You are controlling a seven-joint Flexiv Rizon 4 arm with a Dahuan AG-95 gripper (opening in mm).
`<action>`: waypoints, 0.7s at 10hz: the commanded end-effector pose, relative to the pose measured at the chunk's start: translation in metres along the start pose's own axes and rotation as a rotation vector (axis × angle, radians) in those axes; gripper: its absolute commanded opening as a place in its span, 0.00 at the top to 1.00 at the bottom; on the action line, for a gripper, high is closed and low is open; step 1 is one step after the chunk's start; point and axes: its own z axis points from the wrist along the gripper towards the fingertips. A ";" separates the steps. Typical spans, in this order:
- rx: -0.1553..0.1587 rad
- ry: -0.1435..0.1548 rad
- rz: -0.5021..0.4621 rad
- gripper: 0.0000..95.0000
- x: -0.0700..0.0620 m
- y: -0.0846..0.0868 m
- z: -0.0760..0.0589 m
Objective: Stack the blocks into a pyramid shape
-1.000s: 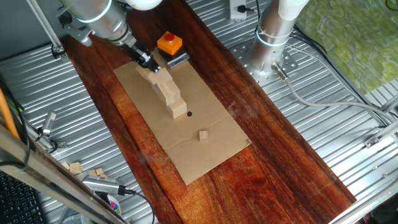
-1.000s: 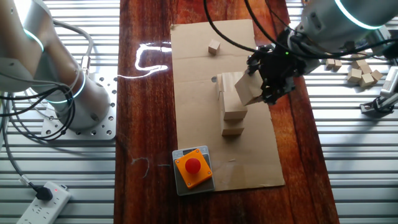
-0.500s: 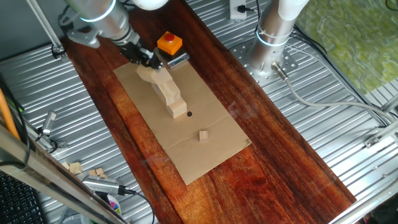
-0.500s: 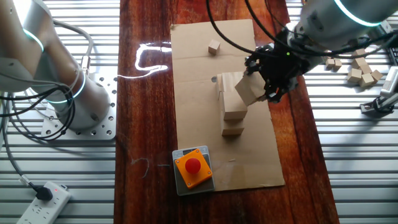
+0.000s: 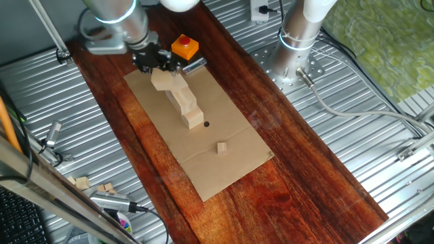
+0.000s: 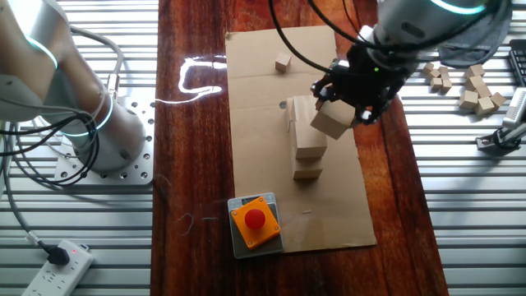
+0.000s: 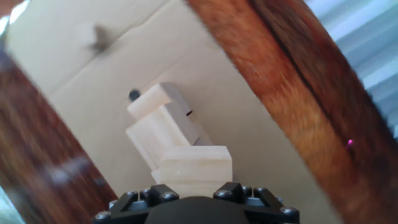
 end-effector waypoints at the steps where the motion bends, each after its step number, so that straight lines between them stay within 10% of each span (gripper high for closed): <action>1: 0.068 0.015 -0.266 1.00 -0.001 -0.001 0.000; 7: 0.083 0.020 -0.251 1.00 0.000 -0.005 0.001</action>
